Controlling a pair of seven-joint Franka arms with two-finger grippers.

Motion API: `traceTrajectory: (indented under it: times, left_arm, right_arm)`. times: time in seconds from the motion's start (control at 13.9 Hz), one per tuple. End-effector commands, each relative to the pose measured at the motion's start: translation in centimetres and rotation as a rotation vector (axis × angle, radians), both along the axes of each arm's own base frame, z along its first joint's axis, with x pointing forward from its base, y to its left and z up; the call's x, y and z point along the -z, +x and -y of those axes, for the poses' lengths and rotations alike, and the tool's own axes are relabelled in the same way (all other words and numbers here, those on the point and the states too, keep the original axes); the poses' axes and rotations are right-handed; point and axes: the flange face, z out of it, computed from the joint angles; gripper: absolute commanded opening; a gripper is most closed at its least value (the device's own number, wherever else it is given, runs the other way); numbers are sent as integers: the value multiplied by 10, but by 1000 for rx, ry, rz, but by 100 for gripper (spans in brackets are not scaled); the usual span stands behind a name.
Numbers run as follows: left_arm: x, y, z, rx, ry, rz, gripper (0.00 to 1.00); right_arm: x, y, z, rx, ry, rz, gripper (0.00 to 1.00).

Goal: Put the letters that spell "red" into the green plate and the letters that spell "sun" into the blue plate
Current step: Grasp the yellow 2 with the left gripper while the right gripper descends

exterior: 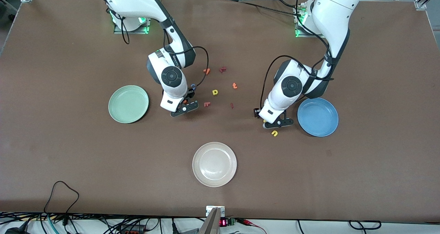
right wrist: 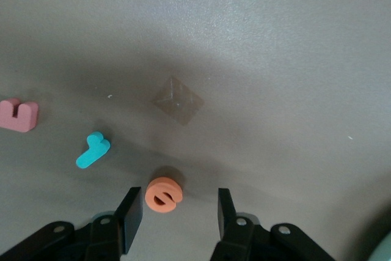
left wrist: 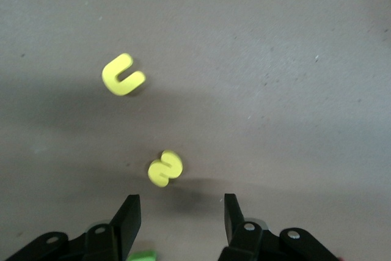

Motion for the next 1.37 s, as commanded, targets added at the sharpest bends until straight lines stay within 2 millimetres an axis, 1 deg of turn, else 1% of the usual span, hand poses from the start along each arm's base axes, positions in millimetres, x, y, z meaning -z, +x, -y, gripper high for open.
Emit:
traceTrajectory:
  times: [0.0,0.22,0.29,0.43,0.58,0.72,0.79,1.01,1.15,1.29]
  left_arm:
    - [12,-3,8,48,10,39,62]
    - [12,-3,8,193,101,98,62]
    - [13,-5,10,209,109,100,61]
    - [25,-11,10,222,119,85,58]
    - [27,-10,8,221,117,88,57]
    - [33,-12,9,224,117,81,53]
    - [35,-12,8,225,120,78,52]
    - [32,-10,8,221,117,83,49]
    - [32,-10,8,224,118,84,45]
    - [31,-9,8,256,136,98,45]
  right_arm:
    - [7,-11,-4,16,-5,-3,58]
    - [8,-15,-3,12,-9,-10,58]
    - [11,-15,-2,12,-11,-11,58]
    - [13,-16,-5,9,-8,-9,58]
    - [14,-17,-5,10,-10,-12,58]
    - [15,-15,-5,11,-4,-3,58]
    - [20,-15,-4,12,-6,-3,58]
    - [22,-14,-5,10,2,7,57]
    - [22,-14,-5,10,2,7,54]
    - [21,-14,-5,10,2,7,44]
